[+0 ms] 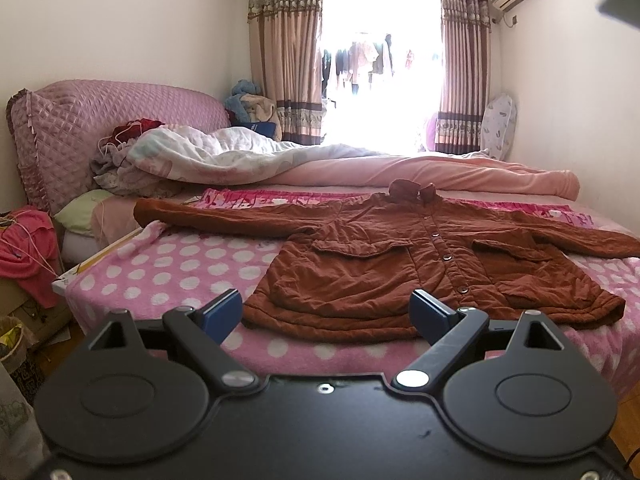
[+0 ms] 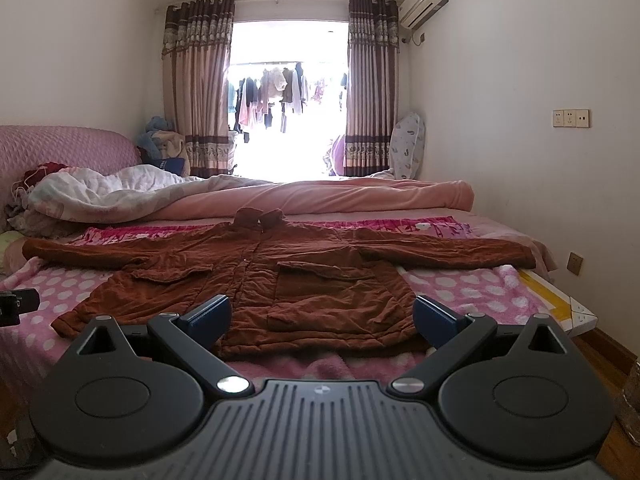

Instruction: Fold large clothes

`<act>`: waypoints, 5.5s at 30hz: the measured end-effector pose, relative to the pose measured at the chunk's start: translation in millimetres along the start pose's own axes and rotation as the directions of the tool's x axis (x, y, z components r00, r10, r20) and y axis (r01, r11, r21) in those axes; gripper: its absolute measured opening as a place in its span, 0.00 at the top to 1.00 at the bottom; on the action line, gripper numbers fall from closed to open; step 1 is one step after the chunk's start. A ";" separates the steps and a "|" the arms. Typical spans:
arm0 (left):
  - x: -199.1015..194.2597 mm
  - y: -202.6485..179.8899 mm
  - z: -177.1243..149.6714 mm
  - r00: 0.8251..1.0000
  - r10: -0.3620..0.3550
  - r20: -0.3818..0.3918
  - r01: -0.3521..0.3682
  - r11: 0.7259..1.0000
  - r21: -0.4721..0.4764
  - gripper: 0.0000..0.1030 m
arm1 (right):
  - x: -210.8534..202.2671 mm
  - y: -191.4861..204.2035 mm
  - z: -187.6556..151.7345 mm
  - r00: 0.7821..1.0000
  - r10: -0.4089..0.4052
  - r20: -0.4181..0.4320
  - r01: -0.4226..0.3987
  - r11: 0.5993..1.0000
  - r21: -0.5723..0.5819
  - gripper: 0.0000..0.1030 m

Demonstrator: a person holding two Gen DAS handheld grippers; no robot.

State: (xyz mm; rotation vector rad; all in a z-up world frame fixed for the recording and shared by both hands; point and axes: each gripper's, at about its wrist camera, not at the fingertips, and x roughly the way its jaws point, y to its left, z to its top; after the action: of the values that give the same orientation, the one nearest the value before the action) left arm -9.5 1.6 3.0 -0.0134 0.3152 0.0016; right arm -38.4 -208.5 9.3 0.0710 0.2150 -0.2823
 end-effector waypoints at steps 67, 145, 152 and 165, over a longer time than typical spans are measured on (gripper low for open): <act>2.0 2.0 -1.4 1.000 -0.016 -0.007 0.016 1.000 0.024 0.10 | -0.9 0.1 -8.0 1.000 0.007 0.016 -0.007 1.000 -0.012 0.00; 424.2 -12.5 142.1 0.885 0.125 -0.448 -0.142 0.990 -0.005 0.10 | 411.3 -179.4 171.8 1.000 -0.007 0.000 0.007 0.987 0.162 0.95; 415.7 11.6 156.6 0.895 0.098 -0.434 -0.109 0.994 -0.001 0.10 | 420.4 -30.7 156.3 0.970 0.239 -0.042 -0.238 0.971 0.016 0.98; 426.5 3.9 156.1 0.891 0.087 -0.446 -0.094 0.996 0.005 0.10 | 420.5 -141.5 113.3 0.987 0.033 -0.156 0.001 0.976 0.218 0.72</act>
State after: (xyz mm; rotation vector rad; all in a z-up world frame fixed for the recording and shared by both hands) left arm 444.4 7.3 19.2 -0.0152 0.7774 0.0956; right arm 338.4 -468.3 21.5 0.3126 0.3411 -0.2835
